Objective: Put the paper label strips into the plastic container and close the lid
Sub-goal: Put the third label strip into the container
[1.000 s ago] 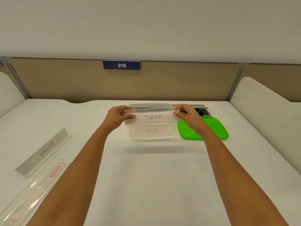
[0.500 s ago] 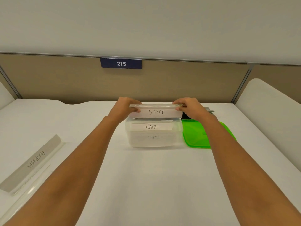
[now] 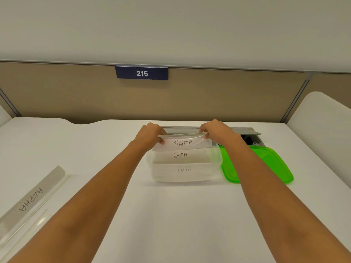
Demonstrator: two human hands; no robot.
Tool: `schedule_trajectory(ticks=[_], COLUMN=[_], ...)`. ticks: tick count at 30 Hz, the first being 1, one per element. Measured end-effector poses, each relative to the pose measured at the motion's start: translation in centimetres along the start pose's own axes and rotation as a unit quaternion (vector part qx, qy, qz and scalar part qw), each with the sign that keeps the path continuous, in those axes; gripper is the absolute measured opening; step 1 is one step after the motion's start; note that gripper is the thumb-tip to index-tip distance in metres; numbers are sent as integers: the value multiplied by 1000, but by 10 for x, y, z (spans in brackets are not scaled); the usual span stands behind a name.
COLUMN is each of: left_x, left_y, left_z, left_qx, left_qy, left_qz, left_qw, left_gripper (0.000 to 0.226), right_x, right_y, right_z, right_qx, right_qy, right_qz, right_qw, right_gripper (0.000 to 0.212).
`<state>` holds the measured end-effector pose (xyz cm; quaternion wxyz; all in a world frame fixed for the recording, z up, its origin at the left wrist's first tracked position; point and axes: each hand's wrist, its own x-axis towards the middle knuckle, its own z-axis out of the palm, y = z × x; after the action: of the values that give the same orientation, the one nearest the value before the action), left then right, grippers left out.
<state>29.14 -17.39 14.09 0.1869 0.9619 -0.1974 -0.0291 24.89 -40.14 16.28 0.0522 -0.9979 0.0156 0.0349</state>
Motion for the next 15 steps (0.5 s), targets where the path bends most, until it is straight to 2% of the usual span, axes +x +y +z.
schedule_trajectory(ticks=[1, 4, 8, 15], left_x=[1, 6, 13, 18], left_y=[0, -2, -3, -4], left_z=[1, 6, 13, 28], left_qx=[14, 49, 90, 106], left_qy=[-4, -17, -34, -48], left_qz=[0, 0, -1, -17], left_qw=[1000, 999, 995, 993], left_gripper=[18, 32, 35, 39], right_x=[3, 8, 12, 17], right_y=[-2, -7, -10, -12], right_z=[1, 6, 12, 21], right_qx=[-14, -53, -91, -130], right_qy=[-7, -22, -29, -59], right_qz=[0, -1, -4, -9], right_qw=[1000, 998, 995, 990], right_gripper=[32, 33, 34, 34])
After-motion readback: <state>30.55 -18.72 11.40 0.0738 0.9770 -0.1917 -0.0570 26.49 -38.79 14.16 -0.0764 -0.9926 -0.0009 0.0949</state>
